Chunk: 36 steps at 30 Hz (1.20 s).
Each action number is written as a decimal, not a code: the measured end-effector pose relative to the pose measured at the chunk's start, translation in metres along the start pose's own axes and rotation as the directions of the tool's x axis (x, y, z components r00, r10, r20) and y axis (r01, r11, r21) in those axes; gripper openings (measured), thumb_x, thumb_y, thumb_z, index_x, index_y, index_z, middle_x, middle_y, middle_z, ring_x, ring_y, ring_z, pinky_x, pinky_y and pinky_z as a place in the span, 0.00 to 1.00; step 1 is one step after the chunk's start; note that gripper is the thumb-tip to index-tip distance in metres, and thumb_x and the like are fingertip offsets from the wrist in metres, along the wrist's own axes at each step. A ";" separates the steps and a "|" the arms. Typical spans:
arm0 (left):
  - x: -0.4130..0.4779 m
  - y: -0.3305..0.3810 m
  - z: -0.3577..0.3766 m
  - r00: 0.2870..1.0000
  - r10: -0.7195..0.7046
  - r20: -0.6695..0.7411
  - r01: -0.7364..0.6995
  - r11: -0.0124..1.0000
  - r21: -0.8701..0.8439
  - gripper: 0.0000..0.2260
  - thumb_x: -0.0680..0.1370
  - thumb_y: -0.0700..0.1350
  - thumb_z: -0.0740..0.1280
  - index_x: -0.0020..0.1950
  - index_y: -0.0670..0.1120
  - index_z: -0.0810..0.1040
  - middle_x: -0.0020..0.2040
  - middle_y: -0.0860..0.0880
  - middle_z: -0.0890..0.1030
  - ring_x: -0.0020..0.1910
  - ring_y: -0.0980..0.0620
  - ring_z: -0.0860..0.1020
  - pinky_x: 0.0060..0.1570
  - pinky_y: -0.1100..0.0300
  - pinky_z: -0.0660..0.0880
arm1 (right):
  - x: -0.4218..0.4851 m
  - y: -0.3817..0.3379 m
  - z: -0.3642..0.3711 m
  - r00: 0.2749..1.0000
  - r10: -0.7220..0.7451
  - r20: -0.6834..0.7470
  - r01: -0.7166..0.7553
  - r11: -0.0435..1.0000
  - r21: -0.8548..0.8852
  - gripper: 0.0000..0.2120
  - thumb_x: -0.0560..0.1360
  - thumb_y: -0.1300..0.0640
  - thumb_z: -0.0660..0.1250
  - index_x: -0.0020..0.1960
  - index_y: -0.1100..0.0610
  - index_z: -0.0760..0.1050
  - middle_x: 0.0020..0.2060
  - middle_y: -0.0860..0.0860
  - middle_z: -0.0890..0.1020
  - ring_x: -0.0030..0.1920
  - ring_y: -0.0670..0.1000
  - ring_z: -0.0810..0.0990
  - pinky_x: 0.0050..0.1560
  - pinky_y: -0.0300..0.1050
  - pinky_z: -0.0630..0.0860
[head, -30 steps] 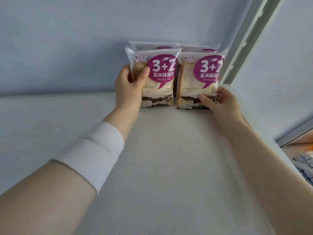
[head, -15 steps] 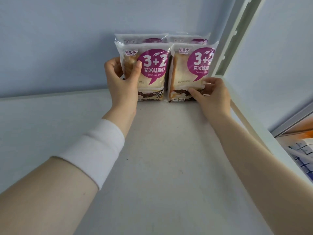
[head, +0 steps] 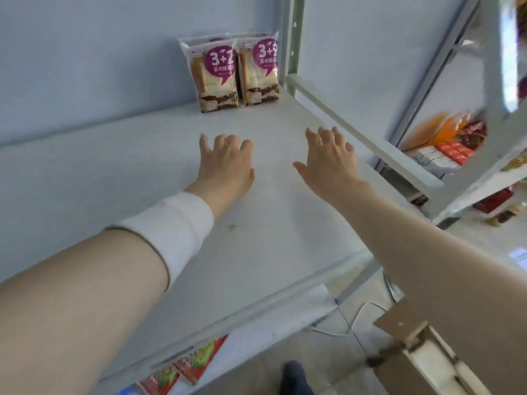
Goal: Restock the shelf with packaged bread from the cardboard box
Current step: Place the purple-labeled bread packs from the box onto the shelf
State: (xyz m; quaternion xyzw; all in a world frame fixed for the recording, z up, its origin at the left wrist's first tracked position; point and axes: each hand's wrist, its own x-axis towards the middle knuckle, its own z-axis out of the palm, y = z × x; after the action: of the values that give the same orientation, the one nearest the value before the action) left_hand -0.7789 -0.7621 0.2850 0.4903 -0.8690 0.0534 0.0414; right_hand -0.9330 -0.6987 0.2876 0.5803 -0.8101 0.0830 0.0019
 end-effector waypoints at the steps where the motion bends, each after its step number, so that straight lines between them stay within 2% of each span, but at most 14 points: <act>1: -0.018 0.011 -0.008 0.999 0.013 0.038 -0.013 1.000 0.013 0.19 0.78 0.49 0.59 0.68 0.46 0.65 0.67 0.42 0.68 0.69 0.41 0.63 0.70 0.39 0.50 | -0.024 0.007 -0.007 1.000 0.007 0.018 -0.007 1.000 -0.018 0.31 0.78 0.46 0.58 0.75 0.57 0.50 0.74 0.57 0.56 0.75 0.59 0.49 0.72 0.58 0.54; 4: -0.060 0.050 -0.032 0.993 0.084 0.077 -0.087 0.996 0.032 0.20 0.79 0.50 0.58 0.69 0.45 0.64 0.68 0.42 0.68 0.69 0.41 0.63 0.70 0.41 0.52 | -0.093 0.035 -0.028 1.000 0.018 0.025 -0.017 0.999 -0.032 0.30 0.78 0.46 0.58 0.74 0.57 0.52 0.74 0.57 0.57 0.75 0.59 0.50 0.71 0.58 0.54; 8: -0.113 0.126 -0.050 0.954 0.297 0.027 -0.299 0.950 0.096 0.18 0.78 0.49 0.59 0.66 0.44 0.66 0.65 0.42 0.71 0.66 0.41 0.66 0.66 0.44 0.57 | -0.182 0.089 -0.046 0.998 0.058 0.034 -0.058 0.998 -0.003 0.28 0.77 0.46 0.59 0.73 0.57 0.57 0.71 0.57 0.62 0.73 0.58 0.57 0.71 0.57 0.58; 11: -0.148 0.207 -0.045 0.896 0.443 -0.023 -0.440 0.895 0.064 0.17 0.77 0.51 0.58 0.63 0.44 0.68 0.62 0.41 0.74 0.62 0.41 0.69 0.61 0.48 0.63 | -0.246 0.150 -0.046 0.986 0.150 0.069 -0.150 0.989 -0.012 0.27 0.77 0.46 0.60 0.71 0.57 0.61 0.69 0.57 0.66 0.72 0.59 0.59 0.69 0.58 0.61; 13: -0.172 0.266 -0.031 0.855 0.519 0.011 -0.519 0.855 0.012 0.17 0.77 0.51 0.59 0.62 0.43 0.69 0.61 0.41 0.74 0.62 0.40 0.70 0.60 0.48 0.65 | -0.293 0.199 -0.037 0.959 0.262 0.109 -0.258 0.965 -0.048 0.26 0.76 0.46 0.60 0.70 0.57 0.62 0.68 0.57 0.67 0.71 0.59 0.59 0.67 0.58 0.63; 15: -0.193 0.326 -0.009 0.804 0.586 0.096 -0.588 0.809 -0.016 0.18 0.77 0.51 0.60 0.63 0.43 0.67 0.63 0.40 0.73 0.64 0.40 0.69 0.62 0.48 0.65 | -0.344 0.251 -0.020 0.902 0.398 0.165 -0.390 0.917 -0.080 0.24 0.77 0.49 0.60 0.69 0.58 0.63 0.68 0.58 0.66 0.71 0.60 0.60 0.66 0.59 0.63; 18: -0.224 0.404 0.032 0.726 0.650 0.224 -0.652 0.754 -0.075 0.18 0.77 0.52 0.60 0.63 0.44 0.67 0.64 0.40 0.73 0.64 0.39 0.69 0.62 0.48 0.64 | -0.420 0.319 0.016 0.756 0.593 0.276 -0.593 0.800 -0.095 0.21 0.76 0.51 0.59 0.67 0.58 0.65 0.66 0.58 0.68 0.69 0.60 0.62 0.66 0.58 0.64; 23: -0.250 0.502 0.108 0.581 0.675 0.456 -0.682 0.709 -0.181 0.17 0.78 0.50 0.58 0.63 0.44 0.67 0.64 0.41 0.72 0.64 0.40 0.69 0.61 0.47 0.65 | -0.497 0.394 0.077 0.493 0.740 0.458 -0.792 0.599 -0.116 0.21 0.76 0.51 0.58 0.66 0.59 0.65 0.64 0.59 0.70 0.66 0.61 0.66 0.62 0.56 0.67; 29: -0.230 0.601 0.215 0.454 0.638 0.623 -0.603 0.734 -0.313 0.18 0.78 0.51 0.59 0.64 0.42 0.67 0.64 0.40 0.73 0.63 0.40 0.70 0.59 0.49 0.67 | -0.503 0.452 0.168 0.331 0.723 0.607 -0.895 0.443 -0.040 0.23 0.77 0.46 0.60 0.66 0.59 0.64 0.62 0.58 0.72 0.63 0.58 0.69 0.59 0.50 0.69; 31: -0.219 0.634 0.261 0.426 0.588 0.687 -0.475 0.792 -0.384 0.19 0.78 0.52 0.59 0.64 0.42 0.66 0.64 0.40 0.73 0.63 0.40 0.70 0.59 0.49 0.68 | -0.494 0.467 0.209 0.266 0.700 0.663 -0.938 0.346 0.011 0.25 0.77 0.46 0.60 0.67 0.61 0.63 0.62 0.58 0.71 0.64 0.58 0.69 0.61 0.48 0.67; 33: -0.209 0.668 0.309 0.380 0.526 0.761 -0.294 0.848 -0.440 0.22 0.78 0.52 0.61 0.67 0.42 0.64 0.65 0.41 0.72 0.64 0.40 0.71 0.60 0.49 0.69 | -0.483 0.483 0.254 0.191 0.673 0.714 -0.978 0.196 0.076 0.28 0.77 0.47 0.61 0.68 0.63 0.61 0.63 0.59 0.71 0.65 0.58 0.68 0.63 0.47 0.65; 36: -0.198 0.716 0.386 0.363 0.468 0.806 -0.033 0.871 -0.491 0.27 0.77 0.52 0.62 0.71 0.40 0.60 0.68 0.40 0.70 0.66 0.41 0.70 0.62 0.52 0.67 | -0.465 0.509 0.327 0.115 0.643 0.757 -0.992 0.041 0.116 0.32 0.77 0.47 0.61 0.71 0.66 0.56 0.65 0.60 0.69 0.66 0.57 0.67 0.66 0.45 0.63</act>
State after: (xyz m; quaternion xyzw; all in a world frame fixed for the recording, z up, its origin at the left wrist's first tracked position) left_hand -1.2974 -0.2784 -0.1591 0.2772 -0.8057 -0.3907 -0.3483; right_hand -1.2294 -0.1475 -0.1486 -0.0819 -0.8704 0.1684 -0.4553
